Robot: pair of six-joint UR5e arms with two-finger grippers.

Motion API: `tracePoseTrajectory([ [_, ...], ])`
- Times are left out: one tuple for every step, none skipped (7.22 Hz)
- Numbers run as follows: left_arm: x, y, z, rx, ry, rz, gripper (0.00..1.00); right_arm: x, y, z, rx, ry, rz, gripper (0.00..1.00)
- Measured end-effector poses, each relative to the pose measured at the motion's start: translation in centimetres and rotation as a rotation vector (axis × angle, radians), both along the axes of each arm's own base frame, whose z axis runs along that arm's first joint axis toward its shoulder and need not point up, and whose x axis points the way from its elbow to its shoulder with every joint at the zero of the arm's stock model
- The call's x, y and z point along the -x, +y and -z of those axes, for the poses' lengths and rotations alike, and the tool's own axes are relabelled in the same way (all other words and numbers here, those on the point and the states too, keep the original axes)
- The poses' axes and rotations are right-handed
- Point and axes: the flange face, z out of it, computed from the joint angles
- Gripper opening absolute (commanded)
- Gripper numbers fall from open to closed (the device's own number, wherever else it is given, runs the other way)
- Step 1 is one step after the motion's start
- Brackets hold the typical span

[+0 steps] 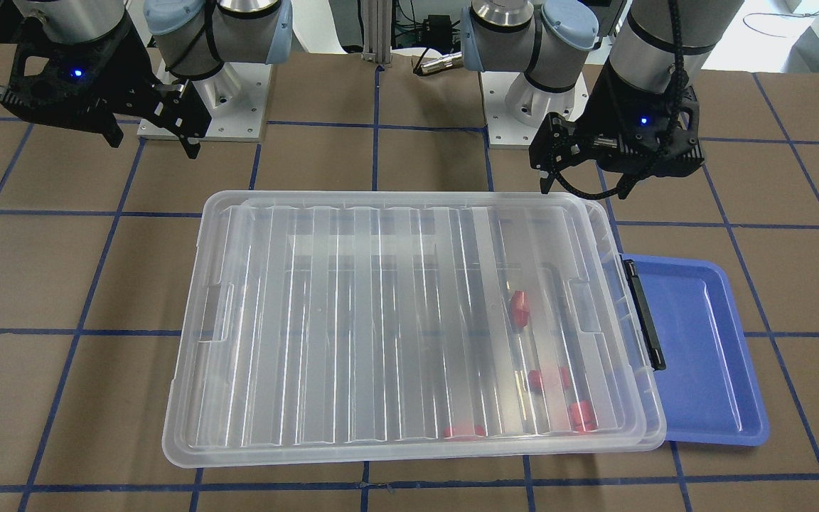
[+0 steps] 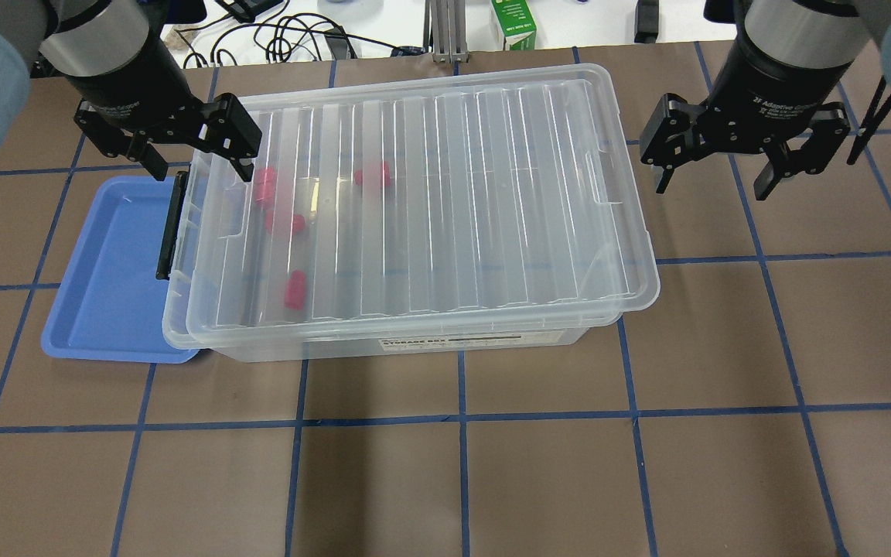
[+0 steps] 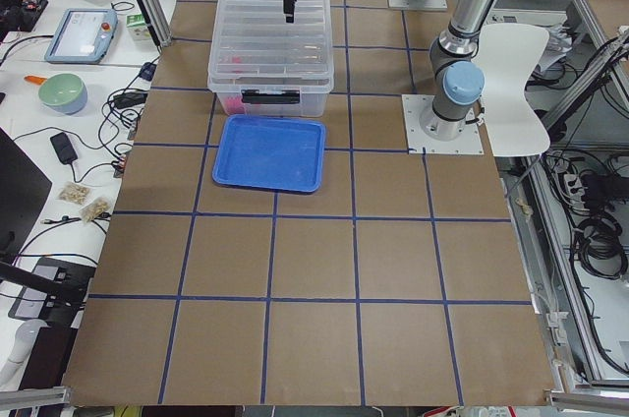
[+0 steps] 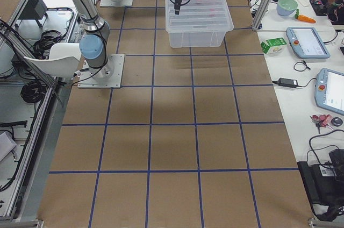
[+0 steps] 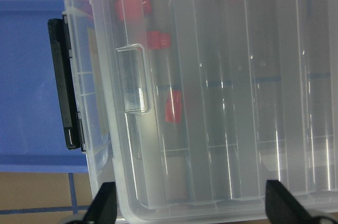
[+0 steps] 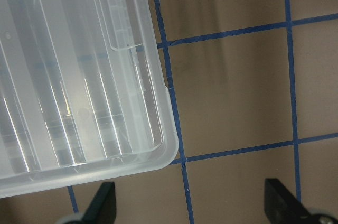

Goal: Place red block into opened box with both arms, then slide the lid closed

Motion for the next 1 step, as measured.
tracePoseTrajectory([
  [0.03, -0.01, 0.04, -0.003, 0.0, 0.001, 1.0, 0.02, -0.06, 0.03, 0.004, 0.001, 0.002, 1.0],
])
